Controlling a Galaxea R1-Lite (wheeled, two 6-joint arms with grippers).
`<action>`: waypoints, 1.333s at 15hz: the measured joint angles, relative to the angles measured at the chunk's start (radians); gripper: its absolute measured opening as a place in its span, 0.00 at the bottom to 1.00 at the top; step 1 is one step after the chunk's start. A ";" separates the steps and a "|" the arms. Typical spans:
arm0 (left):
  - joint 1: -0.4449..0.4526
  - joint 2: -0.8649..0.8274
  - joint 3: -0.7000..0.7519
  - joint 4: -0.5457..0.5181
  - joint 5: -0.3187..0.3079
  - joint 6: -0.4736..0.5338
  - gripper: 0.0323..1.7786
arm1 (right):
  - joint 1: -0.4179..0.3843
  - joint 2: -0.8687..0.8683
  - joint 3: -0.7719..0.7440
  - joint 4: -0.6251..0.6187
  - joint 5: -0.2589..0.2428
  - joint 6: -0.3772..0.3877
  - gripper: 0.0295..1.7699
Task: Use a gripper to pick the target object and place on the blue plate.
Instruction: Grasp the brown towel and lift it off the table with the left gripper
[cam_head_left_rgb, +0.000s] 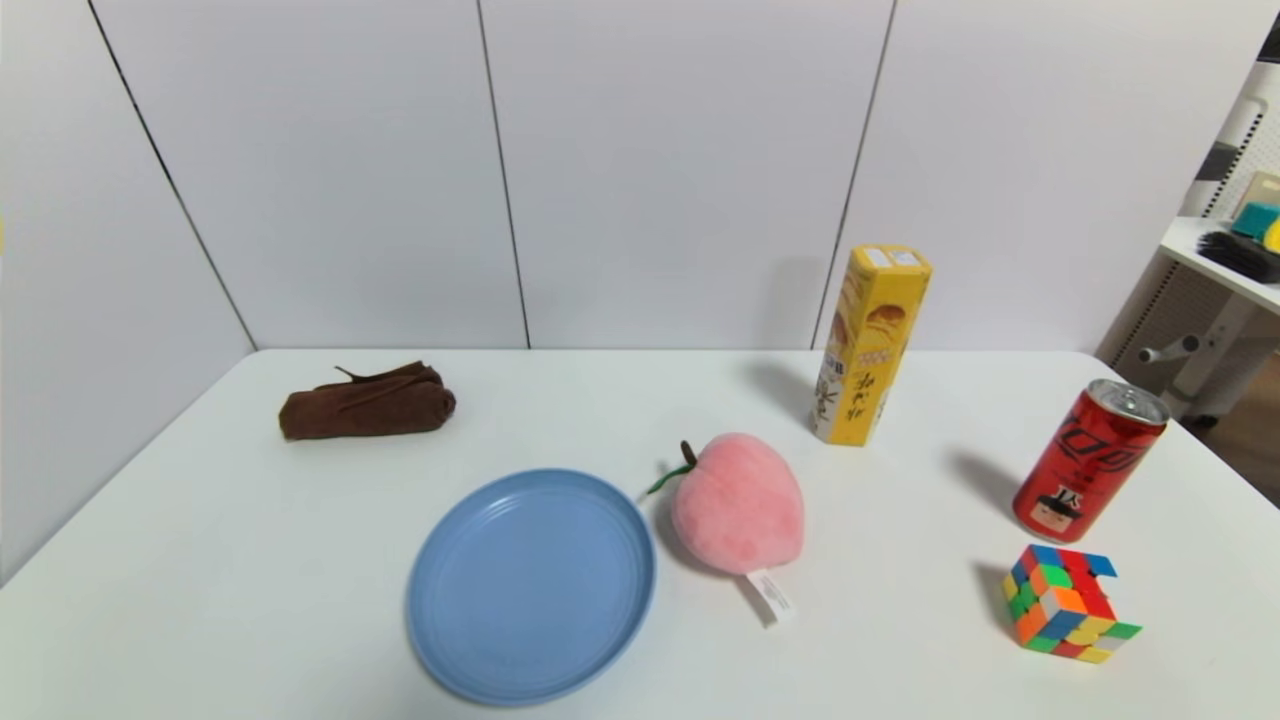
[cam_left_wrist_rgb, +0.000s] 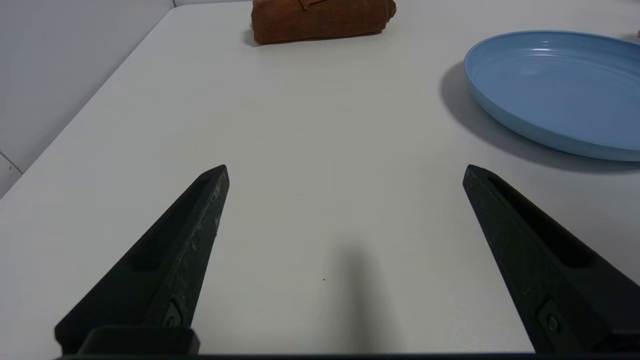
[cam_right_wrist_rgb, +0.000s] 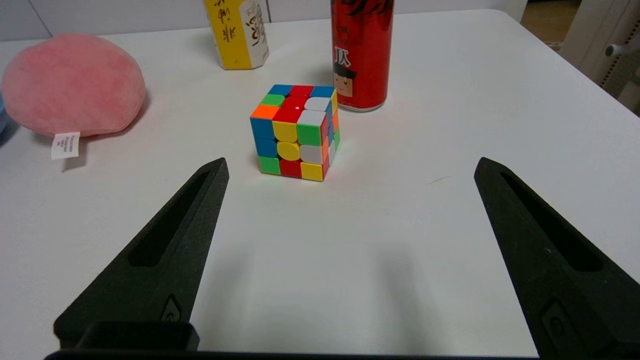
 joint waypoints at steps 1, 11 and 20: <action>0.000 0.000 0.000 0.000 0.000 0.000 0.95 | 0.000 0.000 0.000 0.000 0.000 0.000 0.96; 0.000 0.000 0.000 0.000 0.000 0.000 0.95 | 0.000 0.000 0.000 0.000 0.000 0.000 0.96; 0.000 0.022 -0.009 -0.003 0.003 0.015 0.95 | 0.000 0.000 0.000 0.000 0.001 0.000 0.96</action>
